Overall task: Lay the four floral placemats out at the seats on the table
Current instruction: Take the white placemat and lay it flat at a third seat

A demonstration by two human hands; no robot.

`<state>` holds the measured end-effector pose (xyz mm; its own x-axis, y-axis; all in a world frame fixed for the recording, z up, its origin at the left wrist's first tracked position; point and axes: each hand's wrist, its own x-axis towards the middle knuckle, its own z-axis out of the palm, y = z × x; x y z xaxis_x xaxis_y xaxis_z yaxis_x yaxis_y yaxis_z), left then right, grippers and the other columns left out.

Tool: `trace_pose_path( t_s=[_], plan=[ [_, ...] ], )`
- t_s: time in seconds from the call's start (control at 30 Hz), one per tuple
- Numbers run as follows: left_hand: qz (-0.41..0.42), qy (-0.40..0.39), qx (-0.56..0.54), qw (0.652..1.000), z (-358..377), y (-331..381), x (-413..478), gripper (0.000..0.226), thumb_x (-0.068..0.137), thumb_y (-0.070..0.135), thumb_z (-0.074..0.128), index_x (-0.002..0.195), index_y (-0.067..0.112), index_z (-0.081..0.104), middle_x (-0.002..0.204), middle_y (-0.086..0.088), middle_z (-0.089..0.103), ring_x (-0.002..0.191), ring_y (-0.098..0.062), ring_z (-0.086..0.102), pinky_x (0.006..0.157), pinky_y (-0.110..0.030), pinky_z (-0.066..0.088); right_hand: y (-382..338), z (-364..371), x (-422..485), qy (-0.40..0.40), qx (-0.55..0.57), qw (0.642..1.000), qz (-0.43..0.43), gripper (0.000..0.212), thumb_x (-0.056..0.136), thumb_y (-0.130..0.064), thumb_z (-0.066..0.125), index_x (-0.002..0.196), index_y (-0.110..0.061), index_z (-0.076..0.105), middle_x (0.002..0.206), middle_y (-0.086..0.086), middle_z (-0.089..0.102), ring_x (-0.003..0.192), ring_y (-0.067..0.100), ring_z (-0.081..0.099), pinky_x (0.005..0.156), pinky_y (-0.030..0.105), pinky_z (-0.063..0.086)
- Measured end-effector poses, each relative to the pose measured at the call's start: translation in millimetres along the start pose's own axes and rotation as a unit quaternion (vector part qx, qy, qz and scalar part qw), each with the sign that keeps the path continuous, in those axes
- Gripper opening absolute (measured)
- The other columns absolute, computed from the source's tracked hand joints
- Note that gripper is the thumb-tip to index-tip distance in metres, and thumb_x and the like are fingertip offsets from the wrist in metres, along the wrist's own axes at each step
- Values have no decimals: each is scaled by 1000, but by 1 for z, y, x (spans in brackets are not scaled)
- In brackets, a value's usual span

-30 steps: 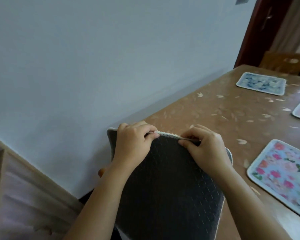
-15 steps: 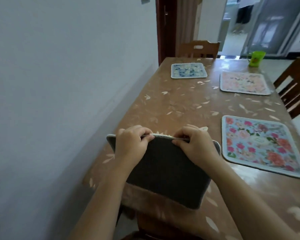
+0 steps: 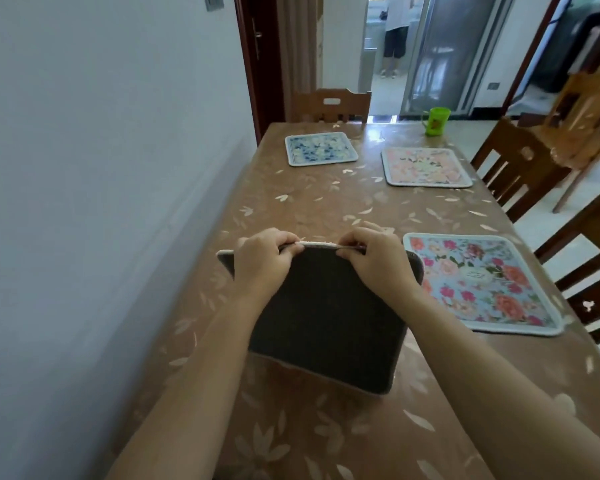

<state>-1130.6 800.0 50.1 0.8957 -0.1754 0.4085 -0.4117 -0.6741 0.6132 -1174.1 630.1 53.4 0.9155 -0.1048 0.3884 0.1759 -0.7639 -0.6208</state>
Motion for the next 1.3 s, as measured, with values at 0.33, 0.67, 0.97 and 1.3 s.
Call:
trace_pose_path(
  t_s=[0.33, 0.67, 0.97, 1.3],
  plan=[
    [101, 90, -32, 990, 30, -14, -4, 11, 75, 17, 69, 83, 9, 71, 84, -7, 69, 83, -27, 63, 76, -51, 46, 26, 17, -7, 151, -13, 986, -71, 5, 75, -6, 68, 78, -3, 67, 74, 13, 60, 70, 31, 57, 62, 43, 50],
    [-21, -138, -1, 990, 108, -106, -168, 11, 69, 9, 77, 79, 7, 71, 75, -7, 66, 70, -26, 62, 64, -42, 51, 95, 118, -160, -103, -4, 983, 149, 2, 75, -5, 70, 77, -6, 69, 80, 9, 62, 80, 28, 58, 71, 39, 50],
    [-21, -143, 21, 989, 115, -115, -191, 11, 68, 11, 78, 78, 10, 72, 74, -4, 64, 70, -24, 60, 63, -35, 44, 98, 128, -185, -109, -19, 983, 147, 4, 74, -3, 71, 78, -3, 69, 80, 11, 62, 83, 29, 56, 72, 34, 45],
    [-40, -132, -10, 990, 107, -125, -195, 12, 71, 6, 75, 83, 4, 72, 77, -8, 65, 73, -26, 60, 67, -44, 52, 102, 109, -195, -106, -42, 987, 117, 8, 71, -2, 73, 75, -4, 66, 78, 12, 61, 76, 31, 57, 66, 40, 50]
  ],
)
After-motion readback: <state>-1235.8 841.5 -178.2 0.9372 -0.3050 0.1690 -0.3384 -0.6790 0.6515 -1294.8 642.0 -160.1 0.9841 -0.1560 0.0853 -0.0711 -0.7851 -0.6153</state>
